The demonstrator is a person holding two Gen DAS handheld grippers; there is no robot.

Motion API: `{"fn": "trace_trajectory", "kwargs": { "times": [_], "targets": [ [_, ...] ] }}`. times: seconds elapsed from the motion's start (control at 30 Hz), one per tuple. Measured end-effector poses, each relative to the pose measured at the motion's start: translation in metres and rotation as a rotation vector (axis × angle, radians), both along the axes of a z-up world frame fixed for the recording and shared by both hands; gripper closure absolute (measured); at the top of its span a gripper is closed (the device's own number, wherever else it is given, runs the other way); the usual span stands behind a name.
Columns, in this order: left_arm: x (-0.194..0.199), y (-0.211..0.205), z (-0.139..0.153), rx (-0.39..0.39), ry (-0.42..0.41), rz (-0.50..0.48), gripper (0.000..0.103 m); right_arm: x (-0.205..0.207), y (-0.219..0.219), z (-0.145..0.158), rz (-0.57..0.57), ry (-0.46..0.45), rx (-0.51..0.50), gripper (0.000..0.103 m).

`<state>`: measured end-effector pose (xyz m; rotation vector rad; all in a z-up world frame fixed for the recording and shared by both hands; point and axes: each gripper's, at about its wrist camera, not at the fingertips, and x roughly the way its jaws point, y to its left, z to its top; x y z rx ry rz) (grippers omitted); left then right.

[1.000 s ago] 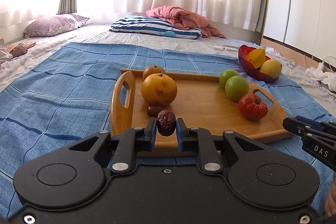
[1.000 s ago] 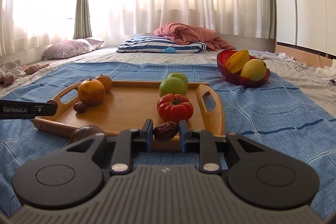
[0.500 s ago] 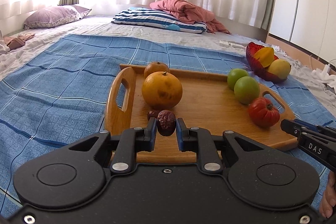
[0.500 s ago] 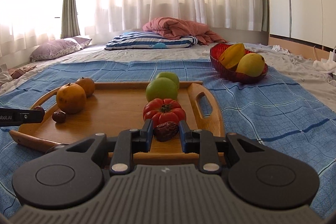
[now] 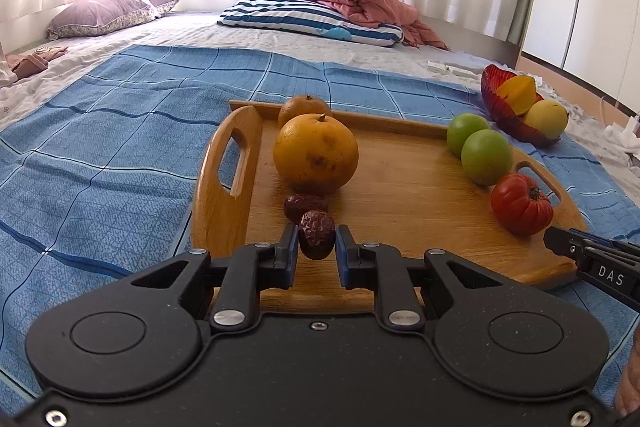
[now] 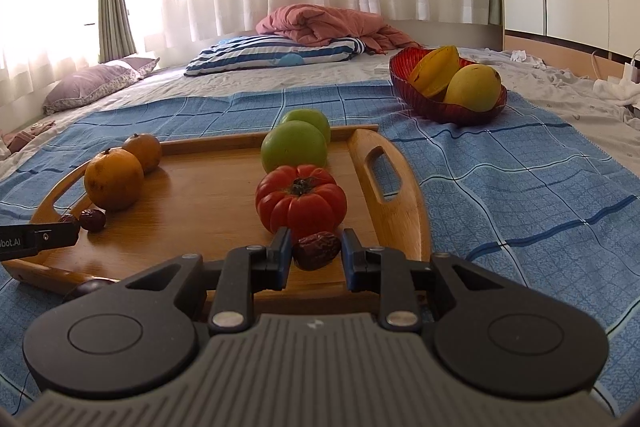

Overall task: Organize fruits
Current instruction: 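Carry the dates over the tray with the left tool while the right tool carries its date, then open the left tool over the tray while the right tool releases its date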

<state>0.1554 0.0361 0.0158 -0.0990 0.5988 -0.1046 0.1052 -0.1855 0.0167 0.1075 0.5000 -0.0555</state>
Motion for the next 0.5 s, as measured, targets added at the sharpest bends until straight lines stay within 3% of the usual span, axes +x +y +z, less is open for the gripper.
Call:
{"fn": "trace_trajectory", "kwargs": {
  "times": [0.5],
  "targets": [
    [0.0053, 0.0002, -0.0081, 0.007, 0.025, 0.004, 0.084, 0.0054, -0.0001, -0.0043, -0.008, 0.024, 0.002, 0.072]
  ]
}}
